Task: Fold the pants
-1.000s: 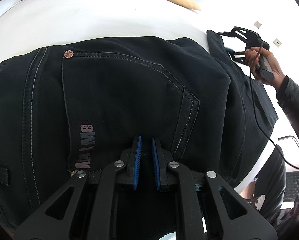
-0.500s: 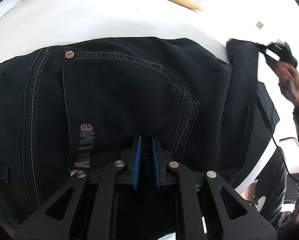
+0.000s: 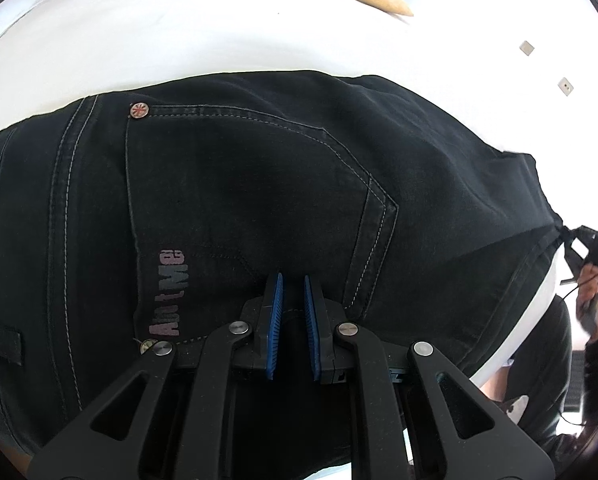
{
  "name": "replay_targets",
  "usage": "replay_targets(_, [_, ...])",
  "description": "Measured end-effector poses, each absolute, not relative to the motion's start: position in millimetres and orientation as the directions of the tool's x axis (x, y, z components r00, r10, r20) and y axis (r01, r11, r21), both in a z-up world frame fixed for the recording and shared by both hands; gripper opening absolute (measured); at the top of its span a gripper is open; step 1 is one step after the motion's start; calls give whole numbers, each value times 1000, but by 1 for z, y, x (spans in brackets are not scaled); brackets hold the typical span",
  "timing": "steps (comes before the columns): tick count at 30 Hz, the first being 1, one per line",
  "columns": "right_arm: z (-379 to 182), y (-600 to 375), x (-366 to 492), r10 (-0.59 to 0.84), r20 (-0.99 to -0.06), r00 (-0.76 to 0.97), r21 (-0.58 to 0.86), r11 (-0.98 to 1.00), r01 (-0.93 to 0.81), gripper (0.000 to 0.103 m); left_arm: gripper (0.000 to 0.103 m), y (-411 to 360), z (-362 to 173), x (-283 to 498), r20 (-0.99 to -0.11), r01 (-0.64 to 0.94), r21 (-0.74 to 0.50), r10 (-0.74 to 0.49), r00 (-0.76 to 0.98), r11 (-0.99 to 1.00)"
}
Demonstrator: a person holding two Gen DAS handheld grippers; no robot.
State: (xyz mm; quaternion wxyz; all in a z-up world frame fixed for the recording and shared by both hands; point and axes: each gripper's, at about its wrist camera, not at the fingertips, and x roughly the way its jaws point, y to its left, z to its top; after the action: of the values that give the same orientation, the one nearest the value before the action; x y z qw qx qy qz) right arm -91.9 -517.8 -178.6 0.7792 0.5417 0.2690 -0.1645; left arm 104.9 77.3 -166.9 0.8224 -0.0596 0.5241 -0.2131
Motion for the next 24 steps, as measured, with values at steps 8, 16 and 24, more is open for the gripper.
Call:
replay_targets(8, [-182,-517,-106,-8,-600,800,746,356,563,3,11,74,-165,104,-847,269,-296,-382,370,917])
replay_targets(16, [-186,-529,-106,57,-488,871,851,255,459,24,11,69,-164,99,-852,255,-285,-366,374,924])
replay_targets(24, [-181,-545,-90,19,-547,837,806,281,520,7,12,72,-156,102,-855,219,-311,-373,360,925])
